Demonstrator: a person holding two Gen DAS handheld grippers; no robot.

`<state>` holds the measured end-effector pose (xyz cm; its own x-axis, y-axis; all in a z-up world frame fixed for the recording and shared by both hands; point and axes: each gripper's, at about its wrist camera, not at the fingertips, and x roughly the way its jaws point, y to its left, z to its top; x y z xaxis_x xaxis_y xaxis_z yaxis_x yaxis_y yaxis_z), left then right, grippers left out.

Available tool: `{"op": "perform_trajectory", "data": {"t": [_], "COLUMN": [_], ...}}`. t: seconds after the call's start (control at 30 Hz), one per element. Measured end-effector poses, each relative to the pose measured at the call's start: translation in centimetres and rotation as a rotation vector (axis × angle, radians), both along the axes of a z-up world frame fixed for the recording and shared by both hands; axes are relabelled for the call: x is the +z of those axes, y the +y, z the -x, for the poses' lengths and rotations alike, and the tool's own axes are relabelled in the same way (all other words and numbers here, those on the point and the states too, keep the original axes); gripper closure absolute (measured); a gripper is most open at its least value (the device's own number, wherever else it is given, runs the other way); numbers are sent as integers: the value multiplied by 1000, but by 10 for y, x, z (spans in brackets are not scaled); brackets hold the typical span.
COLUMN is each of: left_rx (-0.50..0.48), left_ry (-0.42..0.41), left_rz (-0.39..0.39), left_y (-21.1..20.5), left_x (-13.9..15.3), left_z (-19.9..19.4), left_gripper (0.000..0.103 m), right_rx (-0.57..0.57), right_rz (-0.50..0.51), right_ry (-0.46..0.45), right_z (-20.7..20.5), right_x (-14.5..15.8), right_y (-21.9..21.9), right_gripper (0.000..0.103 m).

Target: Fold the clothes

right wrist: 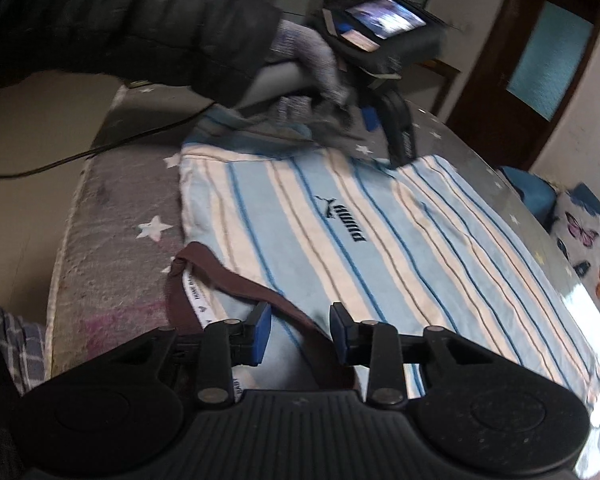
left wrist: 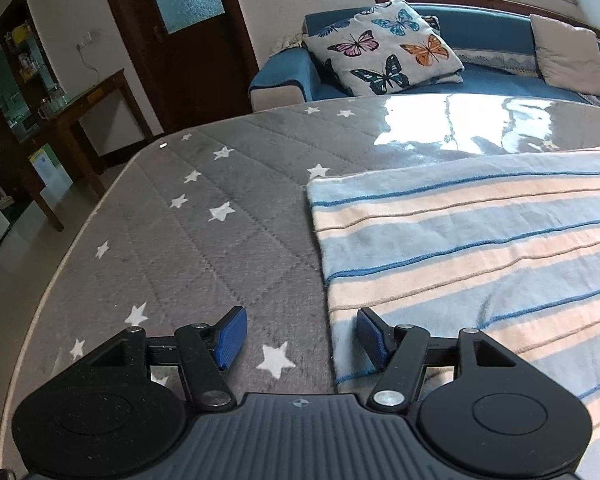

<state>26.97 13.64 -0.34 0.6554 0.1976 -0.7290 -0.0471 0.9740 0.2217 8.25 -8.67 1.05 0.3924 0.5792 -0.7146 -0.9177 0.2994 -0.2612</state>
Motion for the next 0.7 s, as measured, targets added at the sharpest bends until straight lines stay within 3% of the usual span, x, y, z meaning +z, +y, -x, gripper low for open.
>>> {"op": "perform_trajectory", "data": {"t": [0.17,0.7], "left_rx": [3,-19], "left_ry": [-9,-48], "left_rz": [13,-1], "left_y": [2,6], "left_x": [0,-4], "left_z": [-5,-5], "left_gripper": [36,30], "right_rx": [49,88], "right_rz": [11,-3], "right_ry": [-8,-11], "right_z": [3,20], "right_x": [-4,10], "right_y": [4,-17], "right_gripper": [99,103]}}
